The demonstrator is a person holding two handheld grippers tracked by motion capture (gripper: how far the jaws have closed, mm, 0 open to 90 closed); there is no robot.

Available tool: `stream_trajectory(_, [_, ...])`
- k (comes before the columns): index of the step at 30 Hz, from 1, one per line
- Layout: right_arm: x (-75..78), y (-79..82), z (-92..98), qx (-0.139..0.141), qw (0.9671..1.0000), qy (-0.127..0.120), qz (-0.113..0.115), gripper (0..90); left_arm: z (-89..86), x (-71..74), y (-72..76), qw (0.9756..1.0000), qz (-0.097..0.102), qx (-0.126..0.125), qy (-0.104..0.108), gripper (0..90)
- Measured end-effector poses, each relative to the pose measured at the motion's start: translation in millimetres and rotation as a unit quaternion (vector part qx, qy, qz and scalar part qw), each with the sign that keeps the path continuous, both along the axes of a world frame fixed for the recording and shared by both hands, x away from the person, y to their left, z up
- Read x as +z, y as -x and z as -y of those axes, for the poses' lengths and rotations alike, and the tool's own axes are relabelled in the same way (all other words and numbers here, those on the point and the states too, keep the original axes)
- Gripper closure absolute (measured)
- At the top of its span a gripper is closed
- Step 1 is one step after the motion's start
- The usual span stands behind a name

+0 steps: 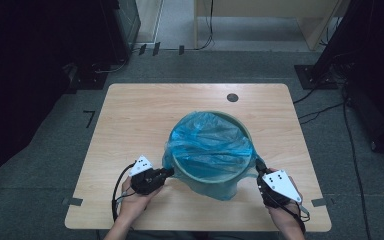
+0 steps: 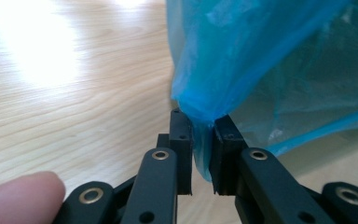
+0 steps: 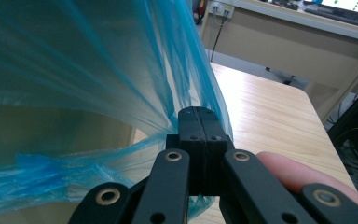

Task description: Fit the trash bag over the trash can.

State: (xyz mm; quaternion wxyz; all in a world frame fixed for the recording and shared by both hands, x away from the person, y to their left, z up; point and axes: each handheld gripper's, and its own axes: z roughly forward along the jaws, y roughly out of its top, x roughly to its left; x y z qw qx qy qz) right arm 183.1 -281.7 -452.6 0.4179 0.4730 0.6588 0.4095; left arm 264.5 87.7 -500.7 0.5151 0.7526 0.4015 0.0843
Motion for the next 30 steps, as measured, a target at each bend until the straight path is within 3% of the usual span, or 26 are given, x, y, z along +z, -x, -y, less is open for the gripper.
stream_trajectory(2, [-3.1,-1.8,-2.4,0.004,1.0000,0.004,-0.006,90.0,0.1,1.8,1.0,0.9999,0.015,0.000,-0.004,77.6])
stream_trajectory(6, [-10.7,-9.0,-3.7,-0.006,0.9992,0.005,-0.038,90.0,0.0,9.5,9.7,0.9972,0.073,-0.017,0.008,73.1])
stream_trajectory(9, [-19.9,-17.4,5.1,-0.012,0.9968,-0.019,-0.077,90.0,-3.7,13.5,10.1,0.9957,0.081,-0.021,0.039,70.3])
stream_trajectory(12, [-20.5,-20.0,9.6,-0.015,0.9960,-0.032,-0.083,90.0,-5.9,12.1,9.4,0.9951,0.088,-0.024,0.037,69.4])
stream_trajectory(14, [-16.9,-18.1,10.3,-0.023,0.9969,-0.034,-0.068,90.0,-5.9,11.6,7.9,0.9960,0.089,-0.008,0.006,70.5])
stream_trajectory(15, [-14.7,-16.4,11.0,-0.022,0.9977,-0.036,-0.054,90.0,-5.2,9.3,7.0,0.9953,0.093,0.005,-0.028,71.6])
stream_trajectory(17, [-3.8,-8.9,13.1,-0.009,0.9990,-0.043,-0.003,90.0,-4.9,1.8,4.2,0.9926,0.090,0.023,-0.078,73.2])
stream_trajectory(19, [6.1,-2.3,13.9,-0.004,0.9986,-0.038,0.036,90.0,-5.6,-4.8,1.0,0.9915,0.077,0.035,-0.099,73.1])
stream_trajectory(20, [11.4,1.0,13.6,-0.003,0.9981,-0.035,0.051,90.0,-5.5,-5.8,-0.1,0.9917,0.071,0.040,-0.099,73.0])
stream_trajectory(22, [13.3,1.9,12.3,-0.002,0.9983,-0.030,0.049,90.0,-4.4,-5.6,-1.1,0.9908,0.071,0.045,-0.106,72.9])
stream_trajectory(24, [5.5,-3.0,8.9,0.001,0.9996,-0.015,0.023,90.0,-2.4,-4.4,-0.4,0.9892,0.077,0.047,-0.115,72.5])
stream_trajectory(27, [-6.2,-7.8,1.7,0.003,0.9999,-0.011,-0.008,87.3,-4.2,0.0,3.8,0.9905,0.091,0.042,-0.094,63.2])
stream_trajectory(29, [-6.0,-7.2,1.3,0.022,0.9995,-0.019,-0.008,74.9,-9.7,4.1,5.6,0.9919,0.100,0.042,-0.066,53.1])
stream_trajectory(30, [-4.4,-5.3,2.4,0.037,0.9990,-0.025,-0.005,69.1,-13.9,6.6,5.8,0.9930,0.103,0.041,-0.042,48.4])
